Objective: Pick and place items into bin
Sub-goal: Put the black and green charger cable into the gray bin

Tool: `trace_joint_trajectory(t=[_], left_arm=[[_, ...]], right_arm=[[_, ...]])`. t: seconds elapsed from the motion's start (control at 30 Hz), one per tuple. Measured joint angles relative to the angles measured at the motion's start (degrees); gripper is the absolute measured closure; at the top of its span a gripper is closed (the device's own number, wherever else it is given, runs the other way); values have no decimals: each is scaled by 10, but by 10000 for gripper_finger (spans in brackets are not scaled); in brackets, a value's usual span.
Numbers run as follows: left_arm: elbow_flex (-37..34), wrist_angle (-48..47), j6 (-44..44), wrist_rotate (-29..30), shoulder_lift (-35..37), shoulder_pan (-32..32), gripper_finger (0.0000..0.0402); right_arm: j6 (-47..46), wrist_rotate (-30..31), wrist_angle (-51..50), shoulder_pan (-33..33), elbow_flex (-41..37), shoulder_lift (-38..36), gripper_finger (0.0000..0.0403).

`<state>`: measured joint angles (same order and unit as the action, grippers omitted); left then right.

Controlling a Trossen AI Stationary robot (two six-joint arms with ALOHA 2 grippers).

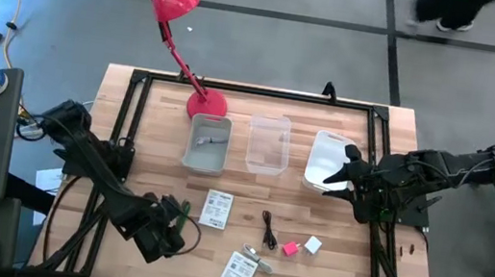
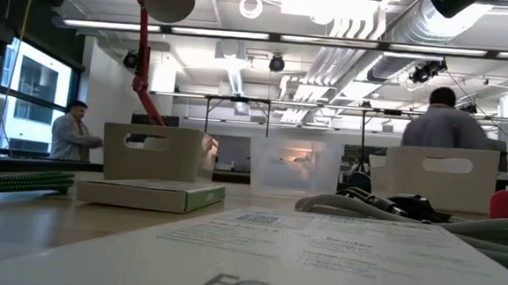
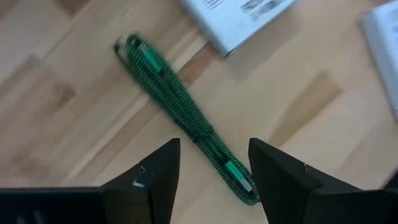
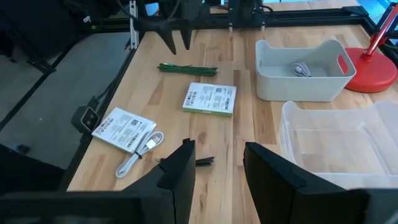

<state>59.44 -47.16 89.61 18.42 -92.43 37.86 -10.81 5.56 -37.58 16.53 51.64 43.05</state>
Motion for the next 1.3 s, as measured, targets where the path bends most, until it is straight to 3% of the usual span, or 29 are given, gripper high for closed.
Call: trace_joint_trajectory(t=[0.33,0.47,0.7,0.97,1.3], left_arm=[[0,44,-17,11,-15,-55,187],[0,41,-51,-25,-15,-74,183],[0,-31,-9,-72,-15,-98,182],[1,-66,21,-73,-19,-115,148],[1,-20,-49,-78,-55,-147,122]], right_arm=[[8,1,-9,0,0,0,275],[5,0,-9,0,0,0,275],[-5,0,-9,0,0,0,275],[-7,0,-12,0,0,0,275],[-7,0,-29,0,0,-2,275]])
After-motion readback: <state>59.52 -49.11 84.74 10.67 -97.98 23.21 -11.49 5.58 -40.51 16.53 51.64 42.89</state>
